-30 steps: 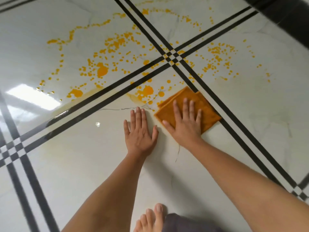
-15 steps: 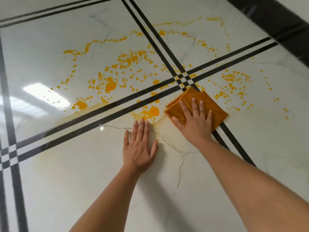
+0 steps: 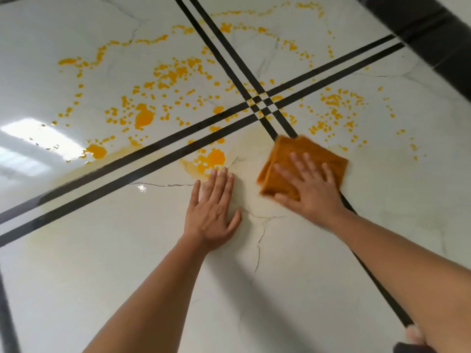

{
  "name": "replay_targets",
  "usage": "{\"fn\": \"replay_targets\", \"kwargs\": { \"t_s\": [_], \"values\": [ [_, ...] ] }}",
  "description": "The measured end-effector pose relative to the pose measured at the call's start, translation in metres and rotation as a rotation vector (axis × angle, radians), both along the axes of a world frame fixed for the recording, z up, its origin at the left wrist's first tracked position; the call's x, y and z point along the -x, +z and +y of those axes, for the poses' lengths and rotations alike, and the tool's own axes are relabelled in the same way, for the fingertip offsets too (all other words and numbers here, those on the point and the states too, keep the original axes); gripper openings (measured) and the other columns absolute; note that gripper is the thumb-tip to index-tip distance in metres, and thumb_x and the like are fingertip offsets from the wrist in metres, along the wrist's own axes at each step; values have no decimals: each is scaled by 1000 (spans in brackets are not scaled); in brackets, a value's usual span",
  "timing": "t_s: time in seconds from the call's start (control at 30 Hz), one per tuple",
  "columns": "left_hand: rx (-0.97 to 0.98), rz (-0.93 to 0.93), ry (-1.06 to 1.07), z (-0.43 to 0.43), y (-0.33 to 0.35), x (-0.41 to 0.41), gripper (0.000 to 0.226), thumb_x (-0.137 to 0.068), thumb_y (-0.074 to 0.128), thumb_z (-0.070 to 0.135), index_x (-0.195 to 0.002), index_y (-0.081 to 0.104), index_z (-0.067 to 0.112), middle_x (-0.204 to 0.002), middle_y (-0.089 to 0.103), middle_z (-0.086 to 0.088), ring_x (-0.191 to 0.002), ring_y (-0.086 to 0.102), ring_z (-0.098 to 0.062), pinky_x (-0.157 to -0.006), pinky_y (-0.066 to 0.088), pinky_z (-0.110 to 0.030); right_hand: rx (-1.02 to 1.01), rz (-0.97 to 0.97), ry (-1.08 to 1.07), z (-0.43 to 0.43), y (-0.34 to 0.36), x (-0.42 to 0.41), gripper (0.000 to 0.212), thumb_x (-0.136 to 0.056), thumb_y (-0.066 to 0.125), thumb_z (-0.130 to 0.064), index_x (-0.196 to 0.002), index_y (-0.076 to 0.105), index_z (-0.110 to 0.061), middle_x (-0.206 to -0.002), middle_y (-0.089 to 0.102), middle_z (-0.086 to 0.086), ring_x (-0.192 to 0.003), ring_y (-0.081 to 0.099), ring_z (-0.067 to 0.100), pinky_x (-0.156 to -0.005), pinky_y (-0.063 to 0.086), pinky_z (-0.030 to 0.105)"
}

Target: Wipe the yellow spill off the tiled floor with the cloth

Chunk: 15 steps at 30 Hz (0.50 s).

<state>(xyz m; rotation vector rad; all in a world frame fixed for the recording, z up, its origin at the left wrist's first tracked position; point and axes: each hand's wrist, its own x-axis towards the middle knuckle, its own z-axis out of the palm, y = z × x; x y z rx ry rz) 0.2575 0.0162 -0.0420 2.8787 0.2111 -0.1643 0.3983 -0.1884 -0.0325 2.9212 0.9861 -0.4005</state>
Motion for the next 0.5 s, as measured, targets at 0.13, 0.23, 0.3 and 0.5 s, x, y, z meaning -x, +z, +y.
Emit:
{"fn": "replay_targets", "kwargs": {
  "t_s": [0.13,0.23,0.3,0.5],
  "values": [
    [20,1,-32,-26,4,-27,73,-85,7,57,-145,-12,19,-152,-16,1,-140,-20,-18,-113,-13,-39,-61,-67,-378,7,-10,-3,69,-85,17,-73,-146,1,-45,-159,0,5,-145,-3,30,-110,4,59],
    [25,9,-63,-48,5,-58,73,-82,-1,58,-141,-22,21,-148,-26,3,-137,-27,-16,-110,-20,-37,-45,-86,41,-21,-9,-26,70,-80,12,-77,-144,3,-49,-159,7,3,-145,7,30,-110,9,58],
    [16,22,-69,-59,4,-74,73,-82,-2,59,-141,-23,20,-148,-26,2,-136,-29,-16,-109,-22,-37,-27,-60,-16,-32,-5,-56,70,-78,9,-78,-142,-1,-51,-159,3,0,-146,2,27,-111,6,56],
    [-24,30,-50,-77,4,-126,74,-80,-6,61,-141,-23,22,-150,-24,2,-137,-27,-15,-110,-19,-37,31,-11,-18,-43,-1,-96,83,-67,2,-84,-137,-26,-49,-158,-15,1,-144,-12,28,-111,3,58]
  ]
}}
